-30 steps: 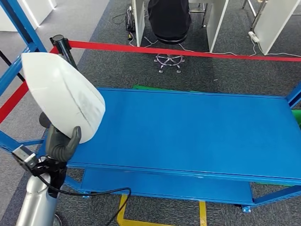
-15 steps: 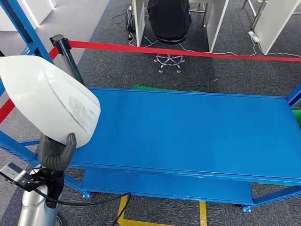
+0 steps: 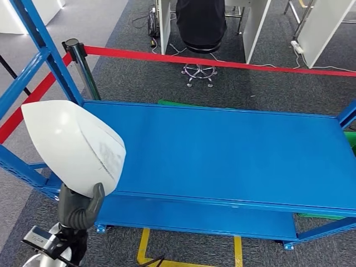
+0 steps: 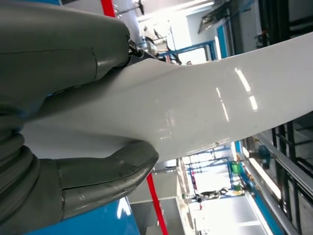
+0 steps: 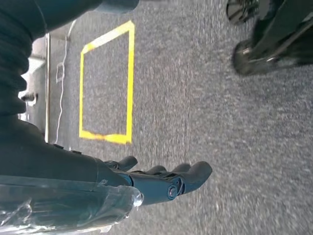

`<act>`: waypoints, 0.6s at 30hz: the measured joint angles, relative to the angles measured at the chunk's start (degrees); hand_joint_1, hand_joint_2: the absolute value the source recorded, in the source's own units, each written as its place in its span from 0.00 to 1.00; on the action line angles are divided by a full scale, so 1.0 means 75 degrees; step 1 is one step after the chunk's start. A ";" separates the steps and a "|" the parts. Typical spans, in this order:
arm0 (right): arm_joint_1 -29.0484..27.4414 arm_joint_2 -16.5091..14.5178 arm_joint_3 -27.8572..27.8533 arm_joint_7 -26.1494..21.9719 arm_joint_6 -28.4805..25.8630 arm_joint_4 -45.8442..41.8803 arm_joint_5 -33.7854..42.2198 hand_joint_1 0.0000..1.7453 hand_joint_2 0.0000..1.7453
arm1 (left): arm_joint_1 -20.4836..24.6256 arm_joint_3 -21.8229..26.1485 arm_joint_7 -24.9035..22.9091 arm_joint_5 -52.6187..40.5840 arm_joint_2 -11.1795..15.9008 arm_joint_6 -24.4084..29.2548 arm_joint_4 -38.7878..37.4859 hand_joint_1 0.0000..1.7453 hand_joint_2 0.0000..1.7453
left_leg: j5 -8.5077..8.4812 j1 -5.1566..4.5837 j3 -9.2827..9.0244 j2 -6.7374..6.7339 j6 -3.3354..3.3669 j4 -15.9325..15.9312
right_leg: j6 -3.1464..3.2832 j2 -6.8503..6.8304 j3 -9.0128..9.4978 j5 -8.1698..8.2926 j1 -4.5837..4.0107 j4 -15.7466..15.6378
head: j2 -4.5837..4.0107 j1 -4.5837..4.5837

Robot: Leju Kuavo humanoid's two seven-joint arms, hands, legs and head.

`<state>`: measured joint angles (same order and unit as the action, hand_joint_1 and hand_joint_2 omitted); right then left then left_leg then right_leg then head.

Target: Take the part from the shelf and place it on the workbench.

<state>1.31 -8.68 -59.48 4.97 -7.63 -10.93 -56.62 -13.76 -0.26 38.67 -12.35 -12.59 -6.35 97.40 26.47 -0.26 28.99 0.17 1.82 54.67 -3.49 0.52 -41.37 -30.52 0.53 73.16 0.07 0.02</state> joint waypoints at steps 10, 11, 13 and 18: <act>0.0087 -0.0131 -0.0315 0.0090 0.0307 -0.0012 0.0087 0.00 1.00 | -0.0362 -0.0998 0.0003 0.0273 0.0737 0.1242 -0.0025 1.00 1.00 | 0.0144 0.0021 0.0227 0.0015 -0.0367 0.0334 | 0.0288 0.0028 0.1266 0.0571 0.0010 -0.1937 | 0.0000 -0.0039; 0.0088 -0.0135 -0.0325 0.0094 0.0297 -0.0015 0.0065 0.00 1.00 | -0.0372 -0.1064 0.0003 0.0270 0.0802 0.1348 -0.0018 1.00 1.00 | 0.0377 0.0027 0.0344 0.0011 -0.0401 0.0583 | 0.0355 0.0020 0.1209 0.0614 0.0015 -0.1946 | 0.0000 -0.0052; 0.0089 -0.0136 -0.0337 0.0095 0.0270 -0.0020 0.0025 0.00 1.00 | -0.0379 -0.1229 0.0003 0.0233 0.0942 0.1602 -0.0005 1.00 1.00 | 0.1015 0.0034 0.0711 0.0006 -0.0446 0.1496 | 0.0443 0.0001 0.1071 0.0702 0.0000 -0.1945 | 0.0000 -0.0079; 0.0095 -0.0137 -0.0407 0.0095 0.0251 -0.0020 -0.0060 0.00 1.00 | -0.0351 -0.1761 0.0003 0.0097 0.1283 0.2273 -0.0007 1.00 1.00 | 0.0747 0.0026 0.0448 0.0006 -0.0356 0.1694 | 0.0451 -0.0024 0.0767 0.0958 -0.0070 -0.1935 | 0.0000 -0.0083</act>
<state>2.03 -9.71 -62.53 5.68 -5.75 -11.08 -57.06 -16.39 -13.46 38.69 -11.62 -2.97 10.69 97.35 32.08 -0.06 32.35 0.22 -0.85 67.37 -0.11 0.34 -35.62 -23.34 0.01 58.65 0.07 -0.60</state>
